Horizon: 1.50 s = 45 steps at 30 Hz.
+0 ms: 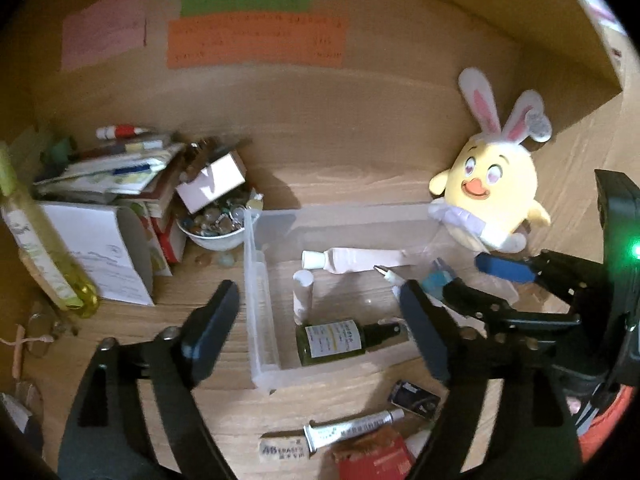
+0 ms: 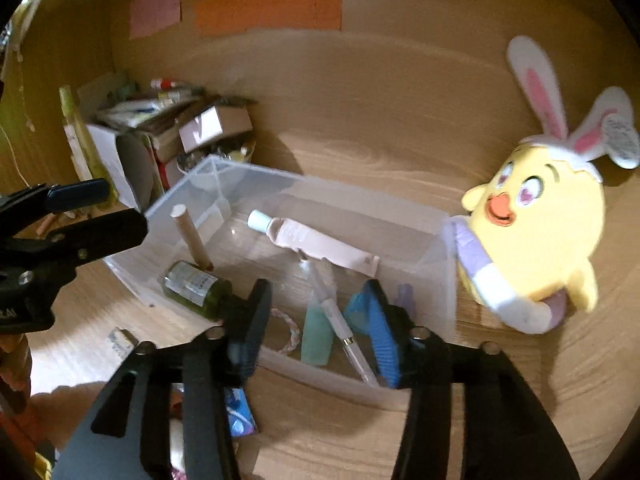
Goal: Organize objects
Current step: 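Lower the lipstick and white pen into the box and open both tools, then withdraw both tools from the box back toward the pile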
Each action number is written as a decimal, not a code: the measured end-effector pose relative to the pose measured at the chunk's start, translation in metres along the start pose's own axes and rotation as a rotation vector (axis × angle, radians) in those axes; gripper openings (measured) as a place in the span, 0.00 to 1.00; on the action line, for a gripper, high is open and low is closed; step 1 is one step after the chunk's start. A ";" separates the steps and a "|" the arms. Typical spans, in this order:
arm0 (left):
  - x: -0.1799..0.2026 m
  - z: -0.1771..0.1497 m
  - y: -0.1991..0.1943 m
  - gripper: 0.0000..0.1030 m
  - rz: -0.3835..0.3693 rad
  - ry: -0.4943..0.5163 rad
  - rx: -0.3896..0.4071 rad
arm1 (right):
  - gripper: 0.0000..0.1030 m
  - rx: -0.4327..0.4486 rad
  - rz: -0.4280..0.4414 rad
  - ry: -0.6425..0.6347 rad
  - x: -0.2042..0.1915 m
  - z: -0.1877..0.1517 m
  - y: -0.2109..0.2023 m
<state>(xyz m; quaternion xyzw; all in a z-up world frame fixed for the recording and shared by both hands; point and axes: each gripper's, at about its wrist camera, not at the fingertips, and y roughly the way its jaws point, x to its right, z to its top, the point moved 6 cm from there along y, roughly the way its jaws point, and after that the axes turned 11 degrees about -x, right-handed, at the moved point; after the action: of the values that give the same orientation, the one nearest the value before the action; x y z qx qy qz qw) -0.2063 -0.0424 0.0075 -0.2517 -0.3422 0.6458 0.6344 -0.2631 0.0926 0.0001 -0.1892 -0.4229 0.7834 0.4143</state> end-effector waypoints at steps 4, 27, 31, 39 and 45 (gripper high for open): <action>0.000 -0.009 -0.022 0.94 0.001 0.016 0.030 | 0.70 0.047 0.025 0.020 -0.001 -0.009 -0.025; 0.016 -0.130 0.000 0.96 -0.036 0.016 -0.158 | 0.80 -0.040 0.087 0.114 -0.038 -0.132 -0.025; 0.023 -0.145 0.018 0.96 -0.061 0.007 -0.224 | 0.80 -0.100 0.107 0.115 -0.045 -0.147 -0.010; 0.034 -0.150 0.036 0.96 -0.064 0.022 -0.273 | 0.73 -0.118 0.133 0.093 -0.045 -0.156 -0.006; 0.027 -0.154 0.033 0.96 0.001 0.052 -0.259 | 0.50 -0.119 0.114 0.051 -0.034 -0.157 -0.011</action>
<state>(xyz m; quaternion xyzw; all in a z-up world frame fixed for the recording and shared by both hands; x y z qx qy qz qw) -0.1131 0.0042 -0.1132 -0.3484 -0.4061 0.5899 0.6047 -0.1362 0.1478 -0.0826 -0.2573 -0.4466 0.7740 0.3677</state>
